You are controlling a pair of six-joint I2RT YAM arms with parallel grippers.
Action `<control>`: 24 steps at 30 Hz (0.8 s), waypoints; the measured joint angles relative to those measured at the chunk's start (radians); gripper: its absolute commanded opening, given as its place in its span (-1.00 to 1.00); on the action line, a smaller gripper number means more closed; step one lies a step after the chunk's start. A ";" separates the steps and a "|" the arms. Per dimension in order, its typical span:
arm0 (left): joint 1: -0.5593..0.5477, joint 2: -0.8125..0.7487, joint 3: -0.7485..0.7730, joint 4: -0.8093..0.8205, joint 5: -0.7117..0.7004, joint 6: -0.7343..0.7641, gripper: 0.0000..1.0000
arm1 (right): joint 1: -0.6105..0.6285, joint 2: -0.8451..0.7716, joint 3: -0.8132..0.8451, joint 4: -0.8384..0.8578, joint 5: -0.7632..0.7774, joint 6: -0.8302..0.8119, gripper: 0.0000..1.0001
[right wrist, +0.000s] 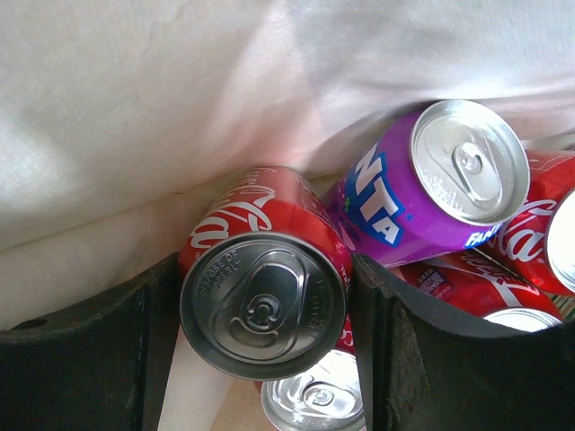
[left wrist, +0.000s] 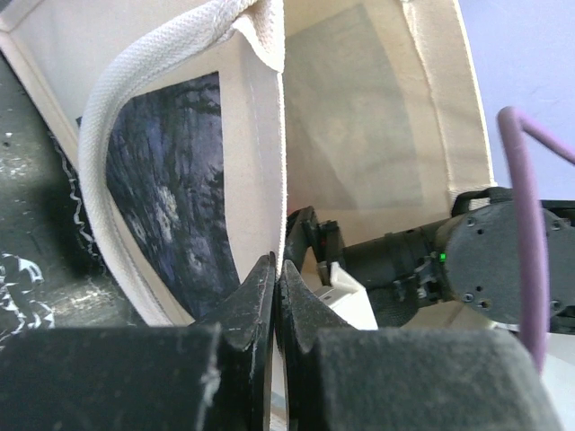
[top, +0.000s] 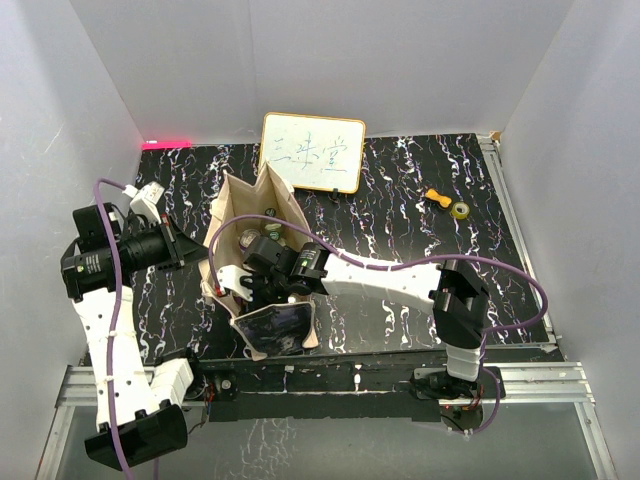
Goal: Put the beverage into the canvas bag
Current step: Place the drink in the canvas bag.
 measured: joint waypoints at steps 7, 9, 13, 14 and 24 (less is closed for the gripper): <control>0.000 0.050 0.037 0.002 0.070 -0.074 -1.00 | -0.001 0.000 0.000 -0.008 0.003 0.000 -0.21; 0.000 0.052 0.041 -0.002 0.076 -0.077 -1.00 | -0.001 0.000 -0.005 -0.005 0.005 0.001 -0.19; 0.000 0.052 0.044 -0.006 0.085 -0.082 -1.00 | 0.000 -0.008 -0.035 0.007 0.012 0.007 -0.15; 0.000 0.052 0.045 -0.006 0.086 -0.082 -1.00 | -0.001 -0.008 -0.036 0.008 0.013 0.008 -0.13; 0.010 0.018 0.038 -0.010 0.077 -0.077 -1.00 | -0.001 -0.014 -0.077 0.036 0.009 0.008 0.38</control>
